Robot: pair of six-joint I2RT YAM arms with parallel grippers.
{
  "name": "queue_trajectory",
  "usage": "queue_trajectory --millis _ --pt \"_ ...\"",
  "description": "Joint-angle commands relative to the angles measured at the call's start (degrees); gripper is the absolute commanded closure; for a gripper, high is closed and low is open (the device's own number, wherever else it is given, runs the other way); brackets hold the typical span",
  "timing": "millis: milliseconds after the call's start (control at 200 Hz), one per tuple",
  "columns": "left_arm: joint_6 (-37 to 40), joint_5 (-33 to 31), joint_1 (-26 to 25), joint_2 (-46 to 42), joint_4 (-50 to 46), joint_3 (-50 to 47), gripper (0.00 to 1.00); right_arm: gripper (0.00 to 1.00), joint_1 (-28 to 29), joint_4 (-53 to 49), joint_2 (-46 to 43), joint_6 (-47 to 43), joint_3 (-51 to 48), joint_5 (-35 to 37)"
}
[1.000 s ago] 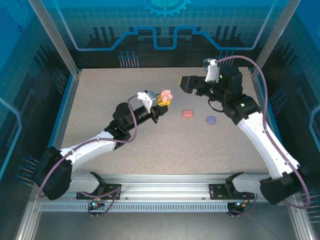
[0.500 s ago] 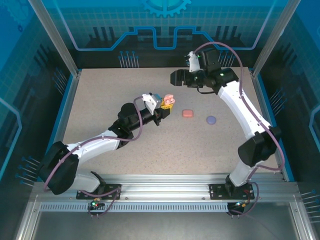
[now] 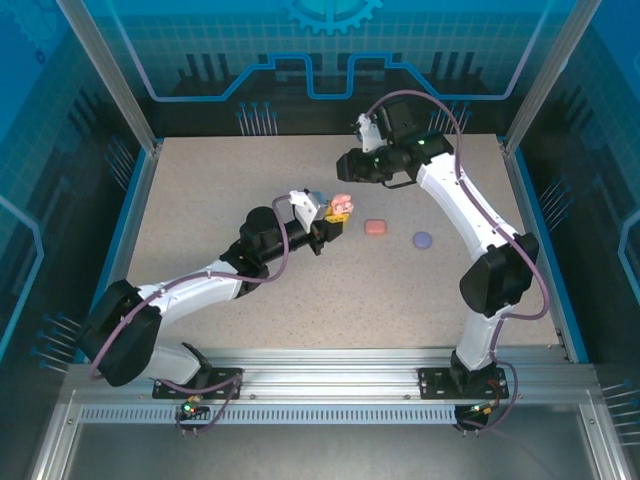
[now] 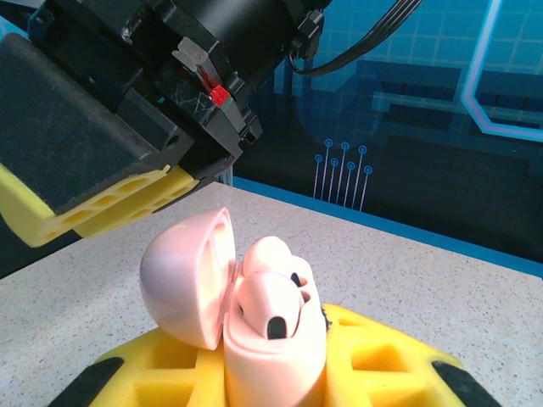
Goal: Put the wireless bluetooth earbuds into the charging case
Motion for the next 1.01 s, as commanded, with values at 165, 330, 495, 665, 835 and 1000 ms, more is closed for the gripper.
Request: queue_trajectory --millis 165,330,495,665,835,1000 --pt "-0.8 0.5 -0.4 0.8 0.6 1.8 1.00 0.65 2.2 -0.7 -5.1 -1.5 -4.5 -1.4" --pt "-0.4 0.0 -0.4 1.0 0.3 2.3 1.00 0.68 2.8 0.5 -10.0 -1.2 -9.0 -1.4" --pt "-0.4 -0.1 -0.4 1.6 0.1 2.8 1.00 0.69 3.9 1.1 -13.8 -1.0 -11.6 -1.2" --pt "-0.2 -0.6 -0.4 1.7 0.1 3.0 1.00 0.69 4.9 0.8 -15.4 -1.0 -13.1 -1.6" --pt "0.4 -0.4 -0.4 1.3 -0.2 2.9 1.00 0.71 5.2 2.3 -17.5 -0.1 -16.3 -0.8" --pt "0.4 -0.2 -0.4 1.1 -0.6 2.7 1.00 0.69 4.4 3.0 -17.7 0.6 -14.3 0.1"
